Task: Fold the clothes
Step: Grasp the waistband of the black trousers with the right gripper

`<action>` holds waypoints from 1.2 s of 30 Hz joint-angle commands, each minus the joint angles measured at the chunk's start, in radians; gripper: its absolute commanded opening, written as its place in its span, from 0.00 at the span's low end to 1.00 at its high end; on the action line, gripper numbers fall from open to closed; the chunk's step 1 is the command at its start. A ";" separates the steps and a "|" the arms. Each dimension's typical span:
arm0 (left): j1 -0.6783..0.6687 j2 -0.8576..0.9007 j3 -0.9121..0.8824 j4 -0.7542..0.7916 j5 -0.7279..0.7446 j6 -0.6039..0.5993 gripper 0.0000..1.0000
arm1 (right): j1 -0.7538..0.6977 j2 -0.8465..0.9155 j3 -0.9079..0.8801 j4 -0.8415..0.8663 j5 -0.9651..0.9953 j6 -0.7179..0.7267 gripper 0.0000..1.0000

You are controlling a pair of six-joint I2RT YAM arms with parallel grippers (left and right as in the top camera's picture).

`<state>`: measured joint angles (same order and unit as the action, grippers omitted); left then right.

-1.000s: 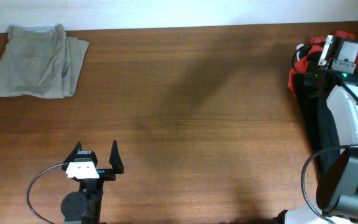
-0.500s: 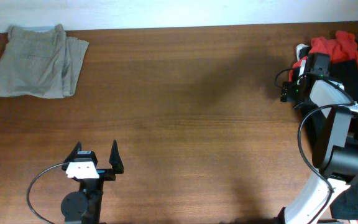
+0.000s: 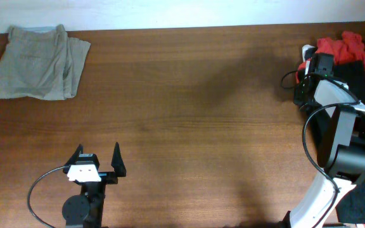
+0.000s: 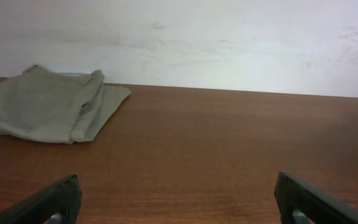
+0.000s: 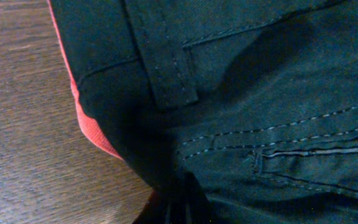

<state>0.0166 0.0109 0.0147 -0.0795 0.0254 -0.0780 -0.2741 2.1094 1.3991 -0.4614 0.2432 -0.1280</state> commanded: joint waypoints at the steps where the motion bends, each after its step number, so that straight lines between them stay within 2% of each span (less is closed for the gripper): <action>1: 0.006 -0.005 -0.006 -0.001 0.000 0.012 0.99 | -0.004 -0.035 -0.006 -0.022 0.005 0.040 0.04; 9: 0.006 -0.005 -0.006 -0.001 0.000 0.012 0.99 | -0.001 -0.316 -0.006 -0.078 0.004 0.111 0.04; 25: 0.006 -0.005 -0.006 -0.001 0.000 0.012 0.99 | -0.002 -0.295 -0.013 -0.074 -0.056 0.110 0.04; 27: 0.006 -0.005 -0.006 -0.001 0.000 0.012 0.99 | -0.002 -0.295 -0.013 -0.074 -0.056 0.110 0.10; 28: 0.006 -0.005 -0.006 -0.001 0.000 0.012 0.99 | -0.002 -0.295 -0.013 -0.074 -0.056 0.110 0.16; 29: 0.006 -0.005 -0.006 -0.001 0.000 0.012 0.99 | -0.002 -0.295 -0.013 -0.074 -0.056 0.110 0.17; 31: 0.006 -0.005 -0.006 -0.001 0.000 0.012 0.99 | -0.002 -0.295 -0.013 -0.074 -0.055 0.110 0.04; 33: 0.006 -0.005 -0.006 -0.001 0.000 0.012 0.99 | -0.002 -0.295 -0.013 -0.073 -0.056 0.110 0.04; 35: 0.006 -0.005 -0.006 -0.001 0.000 0.012 0.99 | -0.001 -0.282 -0.014 -0.082 -0.058 0.106 0.60; 36: 0.006 -0.005 -0.006 -0.001 0.000 0.012 0.99 | -0.002 -0.257 -0.016 -0.093 -0.074 0.080 0.63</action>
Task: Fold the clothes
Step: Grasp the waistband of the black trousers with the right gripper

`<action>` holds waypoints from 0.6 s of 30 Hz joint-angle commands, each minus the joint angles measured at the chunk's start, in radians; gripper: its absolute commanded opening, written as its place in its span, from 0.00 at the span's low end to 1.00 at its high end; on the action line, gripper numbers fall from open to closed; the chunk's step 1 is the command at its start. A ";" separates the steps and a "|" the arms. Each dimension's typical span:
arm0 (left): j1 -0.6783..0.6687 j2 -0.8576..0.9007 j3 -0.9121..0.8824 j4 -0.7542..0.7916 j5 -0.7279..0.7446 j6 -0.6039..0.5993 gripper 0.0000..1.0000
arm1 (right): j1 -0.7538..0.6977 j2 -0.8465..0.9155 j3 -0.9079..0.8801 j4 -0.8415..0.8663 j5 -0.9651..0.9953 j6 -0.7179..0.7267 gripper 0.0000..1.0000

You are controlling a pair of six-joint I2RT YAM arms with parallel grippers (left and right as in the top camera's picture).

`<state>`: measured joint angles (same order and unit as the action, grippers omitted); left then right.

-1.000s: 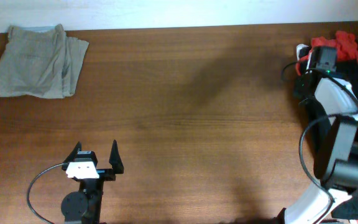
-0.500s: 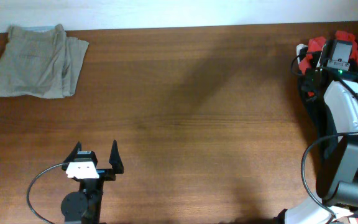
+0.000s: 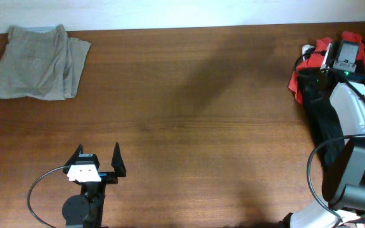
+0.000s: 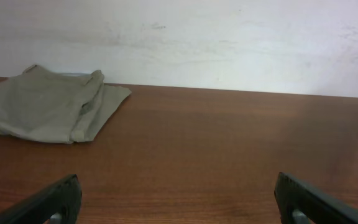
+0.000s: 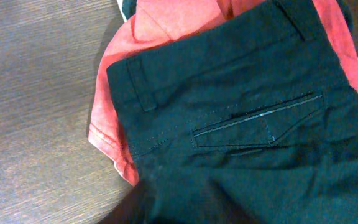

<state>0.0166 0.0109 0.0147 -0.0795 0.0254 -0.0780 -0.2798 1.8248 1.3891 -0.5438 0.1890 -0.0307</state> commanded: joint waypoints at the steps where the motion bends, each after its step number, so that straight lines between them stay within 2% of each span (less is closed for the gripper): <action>1: 0.006 -0.005 -0.006 -0.001 0.000 0.012 0.99 | 0.005 0.080 -0.010 -0.018 -0.048 -0.043 0.64; 6: 0.006 -0.005 -0.006 -0.001 0.000 0.012 0.99 | 0.004 0.228 -0.010 -0.016 -0.052 -0.079 0.61; 9: 0.006 -0.005 -0.006 -0.001 0.000 0.012 0.99 | 0.004 0.260 -0.010 -0.018 -0.012 -0.097 0.46; 12: 0.006 -0.005 -0.006 -0.001 0.000 0.012 0.99 | -0.004 0.264 -0.025 -0.025 0.080 -0.096 0.40; 14: 0.006 -0.005 -0.006 -0.001 0.000 0.012 0.99 | -0.011 0.264 -0.027 -0.026 0.074 -0.096 0.26; 16: 0.006 -0.005 -0.006 -0.001 0.000 0.012 0.99 | -0.011 0.264 -0.027 -0.027 0.073 -0.090 0.08; 17: 0.006 -0.005 -0.006 -0.001 0.000 0.012 0.99 | -0.011 0.259 -0.027 -0.028 0.069 -0.084 0.04; 18: 0.006 -0.005 -0.006 -0.001 0.000 0.012 0.99 | -0.012 0.247 -0.027 -0.029 0.056 -0.085 0.04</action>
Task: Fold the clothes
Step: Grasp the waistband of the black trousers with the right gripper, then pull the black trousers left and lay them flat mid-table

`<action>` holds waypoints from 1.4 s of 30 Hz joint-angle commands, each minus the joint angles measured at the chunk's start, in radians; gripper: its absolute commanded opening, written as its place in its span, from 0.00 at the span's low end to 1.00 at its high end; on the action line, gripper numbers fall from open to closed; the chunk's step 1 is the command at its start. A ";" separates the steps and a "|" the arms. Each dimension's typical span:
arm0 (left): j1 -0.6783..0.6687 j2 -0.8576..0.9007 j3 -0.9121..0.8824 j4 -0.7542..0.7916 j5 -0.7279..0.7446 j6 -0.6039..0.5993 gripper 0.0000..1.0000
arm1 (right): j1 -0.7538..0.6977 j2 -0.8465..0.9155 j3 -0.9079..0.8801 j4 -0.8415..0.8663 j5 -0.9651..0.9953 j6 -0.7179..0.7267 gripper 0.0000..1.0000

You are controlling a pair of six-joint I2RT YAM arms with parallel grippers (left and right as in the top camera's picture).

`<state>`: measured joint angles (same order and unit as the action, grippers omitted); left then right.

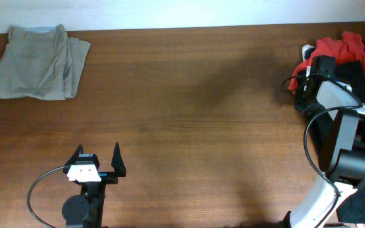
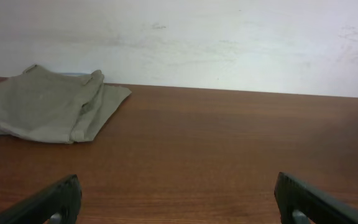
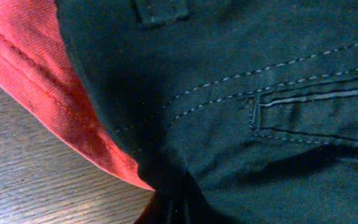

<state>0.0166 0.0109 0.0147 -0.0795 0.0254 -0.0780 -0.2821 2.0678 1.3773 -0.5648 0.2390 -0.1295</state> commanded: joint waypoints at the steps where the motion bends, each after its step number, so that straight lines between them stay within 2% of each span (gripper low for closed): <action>1: 0.006 -0.005 -0.006 -0.001 0.000 0.012 0.99 | -0.012 -0.008 -0.015 -0.009 -0.005 0.014 0.04; 2: 0.006 -0.005 -0.006 -0.001 0.000 0.012 0.99 | -0.013 -0.030 -0.015 -0.012 -0.019 0.014 0.04; 4: 0.006 -0.005 -0.006 -0.001 0.000 0.012 0.99 | -0.013 -0.057 -0.015 -0.029 -0.026 0.014 0.16; 8: 0.006 -0.005 -0.006 -0.001 0.000 0.012 0.99 | -0.013 -0.057 -0.015 -0.053 -0.025 0.014 0.16; 10: 0.006 -0.005 -0.006 -0.001 0.000 0.012 0.99 | -0.013 -0.057 -0.015 -0.049 -0.021 0.014 0.04; 14: 0.006 -0.005 -0.006 -0.001 0.000 0.012 0.99 | -0.013 -0.096 -0.011 -0.044 -0.022 0.039 0.04; 19: 0.006 -0.005 -0.006 -0.001 0.000 0.012 0.99 | -0.012 -0.286 -0.010 -0.045 -0.032 0.087 0.04; 24: 0.006 -0.005 -0.006 -0.001 0.000 0.012 0.99 | 0.041 -0.328 -0.010 -0.085 -0.273 0.074 0.04; 28: 0.006 -0.005 -0.006 -0.001 0.000 0.012 0.99 | 0.383 -0.328 -0.010 -0.002 -0.464 0.083 0.04; 29: 0.006 -0.005 -0.006 -0.001 0.000 0.012 0.99 | 0.560 -0.319 -0.010 0.079 -0.464 0.138 0.04; 33: 0.006 -0.005 -0.006 -0.001 0.000 0.012 0.99 | 0.964 -0.192 -0.010 0.267 -0.464 0.299 0.04; 34: 0.006 -0.005 -0.006 -0.001 0.000 0.012 0.99 | 1.049 -0.155 -0.010 0.282 -0.464 0.342 0.15; 35: 0.006 -0.005 -0.006 -0.001 0.000 0.012 0.99 | 1.083 -0.146 -0.010 0.285 -0.462 0.348 0.33; 36: 0.006 -0.005 -0.006 -0.001 0.000 0.012 0.99 | 1.111 -0.148 -0.010 0.285 -0.429 0.349 0.63; 39: 0.006 -0.005 -0.006 -0.001 0.000 0.012 0.99 | 1.077 -0.209 0.031 0.213 -0.400 0.349 0.72; 40: 0.006 -0.005 -0.006 -0.002 0.000 0.012 0.99 | 1.023 -0.255 0.077 0.106 -0.396 0.351 0.79; 42: 0.006 -0.005 -0.006 -0.001 0.000 0.012 0.99 | 0.863 -0.336 0.147 -0.161 -0.307 0.427 0.84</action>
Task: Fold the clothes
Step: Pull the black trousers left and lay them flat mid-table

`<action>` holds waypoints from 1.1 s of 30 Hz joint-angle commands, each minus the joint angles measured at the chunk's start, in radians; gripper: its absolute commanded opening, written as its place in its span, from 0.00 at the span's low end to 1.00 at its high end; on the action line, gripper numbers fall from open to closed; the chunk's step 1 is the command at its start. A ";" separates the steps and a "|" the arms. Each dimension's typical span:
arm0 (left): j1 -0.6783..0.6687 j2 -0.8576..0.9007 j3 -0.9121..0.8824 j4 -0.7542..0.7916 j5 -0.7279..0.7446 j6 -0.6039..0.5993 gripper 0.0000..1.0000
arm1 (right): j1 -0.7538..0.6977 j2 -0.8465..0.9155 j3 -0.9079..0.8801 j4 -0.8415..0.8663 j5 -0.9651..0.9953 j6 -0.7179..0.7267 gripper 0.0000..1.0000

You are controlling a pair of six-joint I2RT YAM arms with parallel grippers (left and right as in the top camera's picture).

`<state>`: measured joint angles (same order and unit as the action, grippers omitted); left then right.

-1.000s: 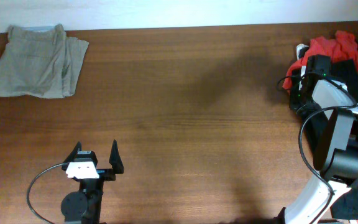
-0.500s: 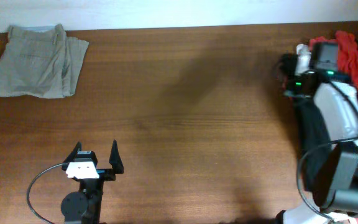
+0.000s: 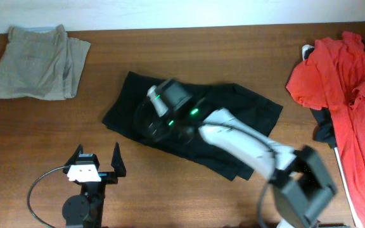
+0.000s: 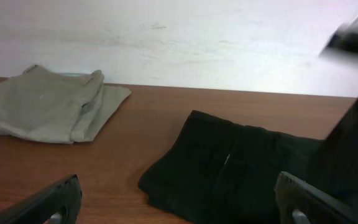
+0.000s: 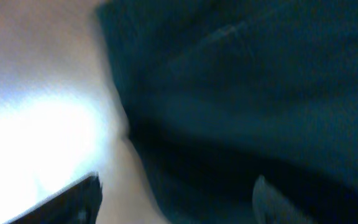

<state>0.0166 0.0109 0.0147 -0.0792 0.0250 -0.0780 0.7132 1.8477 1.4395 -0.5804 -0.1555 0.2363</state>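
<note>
Black pants (image 3: 233, 126) lie spread and crumpled across the middle of the table, also seen in the left wrist view (image 4: 241, 174). My right gripper (image 3: 154, 117) hovers low over their left part, open, with dark cloth below its blurred fingers (image 5: 176, 193). A red shirt (image 3: 344, 82) tops the pile at the right edge. Folded khaki pants (image 3: 37, 60) rest at the far left corner. At the front left my left gripper (image 3: 97, 163) stands open and empty, its fingers (image 4: 55, 199) pointing toward the black pants.
Under the red shirt, dark cloth (image 3: 324, 132) and a white bit (image 3: 307, 50) poke out of the pile. The right arm (image 3: 252, 145) reaches diagonally from the front right across the black pants. A pale wall (image 4: 179, 37) runs behind the table's far edge.
The black pants, then in the right pile with my right gripper shut on them, now lie in the table's middle. The right gripper is open over them. The red shirt lies uncovered.
My right gripper was pressed into the black pants on the right pile, then was above the pile, then was down on the black cloth again. Now the pants lie mid-table and the gripper is open. The left arm stayed still throughout.
</note>
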 commanded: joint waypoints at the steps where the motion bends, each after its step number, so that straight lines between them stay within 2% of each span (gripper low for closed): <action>1: 0.006 -0.005 -0.006 -0.002 0.001 0.012 0.99 | -0.235 -0.142 0.085 -0.245 0.080 0.061 0.90; 2: 0.006 -0.005 -0.006 -0.002 0.001 0.012 0.99 | -0.315 -0.145 0.085 -0.322 0.041 0.061 0.95; 3: 0.006 -0.005 -0.006 -0.002 0.001 0.012 0.99 | -0.404 -0.136 0.081 -0.440 -0.029 0.061 0.79; 4: 0.006 -0.005 -0.006 -0.002 0.001 0.012 0.99 | -0.449 -0.125 0.055 -0.520 -0.040 0.061 0.57; 6: 0.006 -0.005 -0.006 -0.002 0.001 0.012 0.99 | -0.481 -0.117 -0.100 -0.549 -0.043 0.115 0.56; 9: 0.006 -0.005 -0.006 -0.002 0.001 0.012 0.99 | -0.494 -0.120 -0.211 -0.586 0.030 0.196 0.54; 11: 0.006 -0.005 -0.006 -0.002 0.001 0.012 0.99 | -0.503 -0.121 -0.277 -0.608 0.054 0.184 0.56; 13: 0.006 -0.005 -0.006 -0.002 0.001 0.012 0.99 | -0.486 -0.121 -0.356 -0.560 0.040 0.184 0.55; 16: 0.006 -0.005 -0.006 -0.002 0.001 0.012 0.99 | -0.484 -0.121 -0.415 -0.484 -0.021 0.184 0.55; 25: 0.006 -0.005 -0.006 -0.002 0.001 0.012 0.99 | -0.483 -0.121 -0.504 -0.354 -0.021 0.192 0.49; 27: 0.006 -0.005 -0.006 -0.002 0.001 0.012 0.99 | -0.484 -0.121 -0.505 -0.340 -0.021 0.193 0.37; 29: 0.006 -0.005 -0.006 -0.002 0.001 0.012 0.99 | -0.484 -0.121 -0.504 -0.331 -0.011 0.192 0.33; 32: 0.006 -0.005 -0.006 -0.002 0.001 0.012 0.99 | -0.484 -0.121 -0.494 -0.335 -0.006 0.192 0.04; 33: 0.006 -0.005 -0.006 -0.002 0.001 0.012 0.99 | -0.484 -0.121 -0.493 -0.334 0.002 0.192 0.04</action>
<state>0.0166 0.0109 0.0147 -0.0795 0.0254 -0.0780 0.2234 1.7309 0.9440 -0.9146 -0.1699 0.4221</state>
